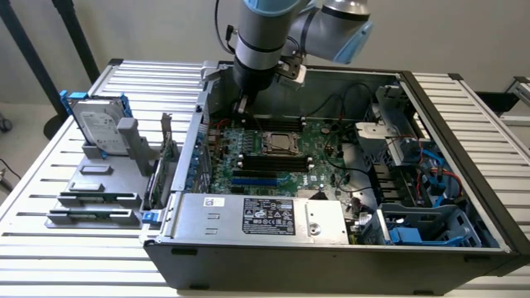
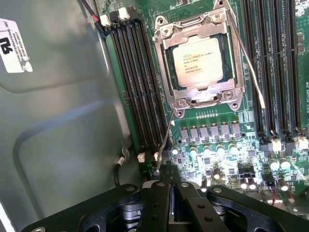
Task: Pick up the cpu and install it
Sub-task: 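Install the first cpu locking lever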
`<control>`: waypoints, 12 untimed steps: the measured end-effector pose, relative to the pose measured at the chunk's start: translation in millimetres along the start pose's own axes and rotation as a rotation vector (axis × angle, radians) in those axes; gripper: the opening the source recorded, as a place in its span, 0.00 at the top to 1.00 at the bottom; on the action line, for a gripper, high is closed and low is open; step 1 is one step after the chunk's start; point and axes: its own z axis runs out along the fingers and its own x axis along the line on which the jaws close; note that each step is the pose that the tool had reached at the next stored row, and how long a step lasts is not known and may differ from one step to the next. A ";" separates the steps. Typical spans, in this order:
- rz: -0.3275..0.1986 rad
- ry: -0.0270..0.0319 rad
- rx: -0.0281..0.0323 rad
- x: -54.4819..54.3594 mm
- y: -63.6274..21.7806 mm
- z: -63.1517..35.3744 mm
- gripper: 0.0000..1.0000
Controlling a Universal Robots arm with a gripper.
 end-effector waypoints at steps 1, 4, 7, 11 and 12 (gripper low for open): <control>0.007 0.0031 -0.0015 -0.1 -0.5 -0.1 0.89; 0.024 0.0090 -0.0060 -0.3 -1.8 -0.4 0.89; 0.033 0.0111 -0.0083 -0.5 -1.9 -0.6 0.89; 0.035 0.0114 -0.0087 -0.5 -1.2 -0.8 0.89; 0.035 0.0112 -0.0087 -0.4 -0.7 -1.0 0.89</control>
